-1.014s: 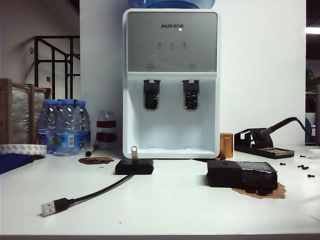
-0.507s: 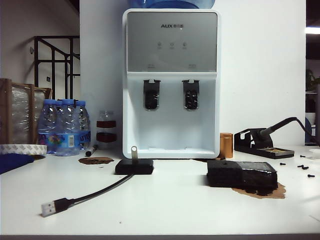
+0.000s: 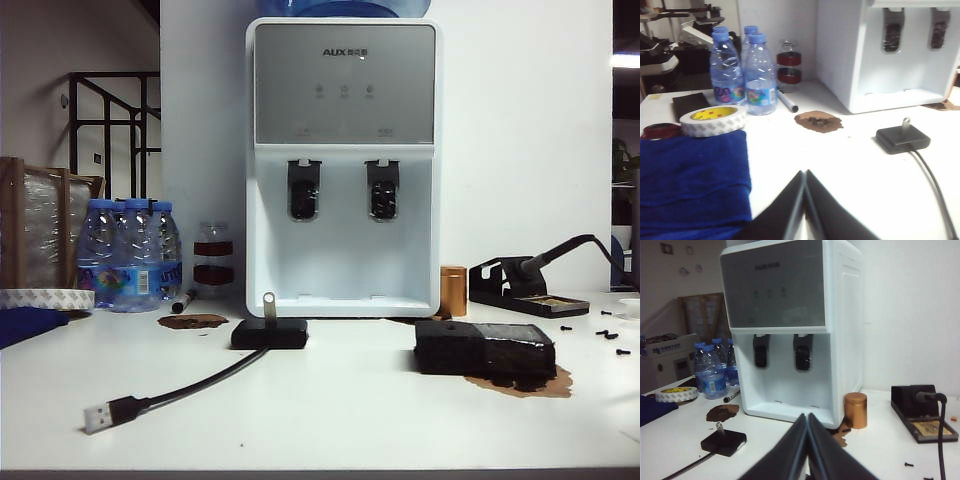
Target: Take the USB flash drive out of the black sponge and insert it into the slot on top of the black USB adpator box.
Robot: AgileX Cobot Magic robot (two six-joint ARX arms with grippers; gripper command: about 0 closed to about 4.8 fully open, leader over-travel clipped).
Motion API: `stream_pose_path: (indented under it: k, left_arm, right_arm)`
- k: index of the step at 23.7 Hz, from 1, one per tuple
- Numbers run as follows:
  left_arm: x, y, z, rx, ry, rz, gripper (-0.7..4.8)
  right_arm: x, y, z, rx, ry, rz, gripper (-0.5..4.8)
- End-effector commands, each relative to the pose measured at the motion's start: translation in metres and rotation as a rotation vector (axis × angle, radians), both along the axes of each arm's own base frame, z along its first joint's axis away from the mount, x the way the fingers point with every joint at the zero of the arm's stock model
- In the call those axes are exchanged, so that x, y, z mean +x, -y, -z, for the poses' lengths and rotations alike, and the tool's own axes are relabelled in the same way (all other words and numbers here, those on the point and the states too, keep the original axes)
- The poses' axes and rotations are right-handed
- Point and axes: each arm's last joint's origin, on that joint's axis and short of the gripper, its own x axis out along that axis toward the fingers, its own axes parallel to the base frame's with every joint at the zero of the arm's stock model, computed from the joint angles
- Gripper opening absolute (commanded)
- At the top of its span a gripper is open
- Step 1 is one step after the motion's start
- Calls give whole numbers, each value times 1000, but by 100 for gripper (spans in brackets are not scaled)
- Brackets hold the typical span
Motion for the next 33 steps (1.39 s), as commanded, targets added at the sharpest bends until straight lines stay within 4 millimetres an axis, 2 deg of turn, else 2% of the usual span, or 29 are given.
stream_pose_path:
  k: [1,33]
  left_arm:
    - [0,-1,1,10,-6,-29,-4]
    - [0,-1,1,14,-2,-44,-4]
  right_arm:
    - [0,0,2,5,-16,-10,-1]
    - [0,0,4,6,-32,-10,-1]
